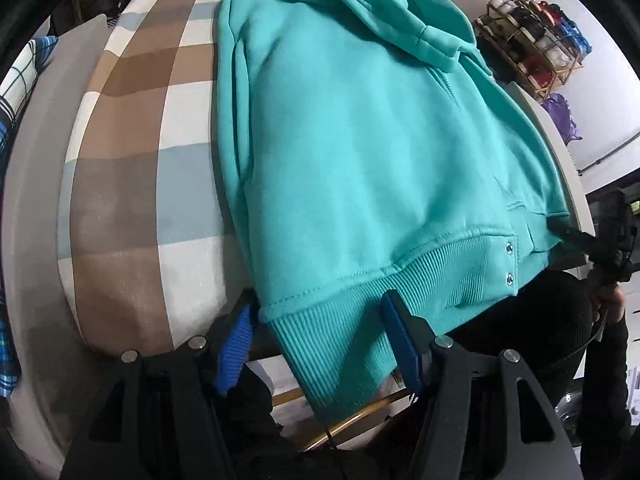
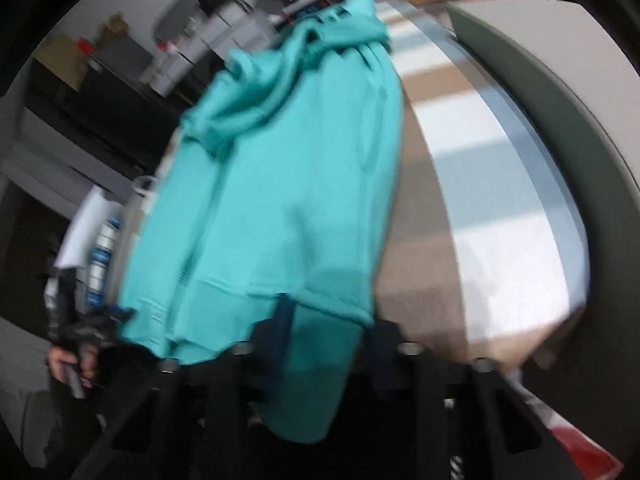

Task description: Fold large clothes

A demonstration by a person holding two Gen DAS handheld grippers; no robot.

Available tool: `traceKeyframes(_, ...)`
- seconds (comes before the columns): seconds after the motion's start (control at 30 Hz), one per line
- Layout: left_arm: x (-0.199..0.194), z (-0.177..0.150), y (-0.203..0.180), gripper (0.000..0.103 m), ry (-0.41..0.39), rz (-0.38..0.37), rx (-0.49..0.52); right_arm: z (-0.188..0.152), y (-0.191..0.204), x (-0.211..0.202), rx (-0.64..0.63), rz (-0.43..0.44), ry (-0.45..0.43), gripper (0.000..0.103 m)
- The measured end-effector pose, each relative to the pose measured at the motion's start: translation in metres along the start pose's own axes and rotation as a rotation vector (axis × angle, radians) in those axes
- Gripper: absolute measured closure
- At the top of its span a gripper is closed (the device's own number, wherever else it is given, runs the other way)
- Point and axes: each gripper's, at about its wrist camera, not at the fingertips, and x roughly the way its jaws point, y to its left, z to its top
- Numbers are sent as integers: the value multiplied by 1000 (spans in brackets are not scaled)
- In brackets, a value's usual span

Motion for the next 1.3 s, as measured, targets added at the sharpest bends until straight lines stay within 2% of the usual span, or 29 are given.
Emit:
traceKeyframes(0.07,0,-2,-2,49,2,4,22,-6,-4,2,18,-6,28,92)
traceKeyframes(0.1,1,-2,-2,59,-1,15,25,-9,-5,2,21,-2,31,93)
traceKeyframes(0.13,0,-4,-3,65,-3,47,35,-10,-4,0,12,-10,30,93)
traceKeyframes(0.2,-2,-7,-2,76,4,65,38,-10,-1,-2,-6,-28,31,93)
traceKeyframes(0.27,-2,-8,-4,76,10,65,40,-7,2,-3,-18,-9,23,92)
traceKeyframes(0.33,1,-4,-5,74,5,38,29,-2,1,-3,-3,42,21,87)
traceKeyframes(0.37,2,-3,-2,66,9,19,5,0,-4,-4,20,78,23,83)
traceKeyframes(0.4,2,-1,-1,54,3,-16,-20,2,-6,-1,44,116,37,77)
traceKeyframes(0.47,4,3,4,44,-1,-117,-71,5,-9,2,81,181,32,77)
traceKeyframes(0.63,14,9,8,44,-23,-267,-109,9,-17,11,193,408,32,77)
traceKeyframes(0.67,14,9,9,54,-30,-291,-110,9,-18,11,201,411,27,84)
traceKeyframes(0.7,10,8,11,85,-55,-306,-117,9,-15,10,187,394,14,96)
traceKeyframes(0.73,5,7,13,88,-84,-323,-108,9,-10,6,156,372,-10,96)
traceKeyframes(0.77,-2,7,14,88,-111,-339,-91,9,-4,-4,113,372,-61,96)
traceKeyframes(0.87,-10,6,19,88,-171,-381,-107,5,7,-33,35,473,-200,96)
traceKeyframes(0.93,1,9,26,87,-129,-389,-158,5,10,-27,28,469,-176,96)
traceKeyframes(1.03,21,13,28,69,-43,-332,-211,7,9,2,65,406,-69,93)
traceKeyframes(1.1,25,14,20,41,-48,-368,-222,8,4,14,100,410,-35,93)
traceKeyframes(1.17,26,18,12,35,-54,-370,-206,10,3,19,122,423,-31,91)
traceKeyframes(1.27,28,19,3,38,-62,-358,-159,14,5,22,116,402,-9,90)
traceKeyframes(1.3,27,18,3,64,-62,-344,-154,15,9,23,101,390,-9,90)
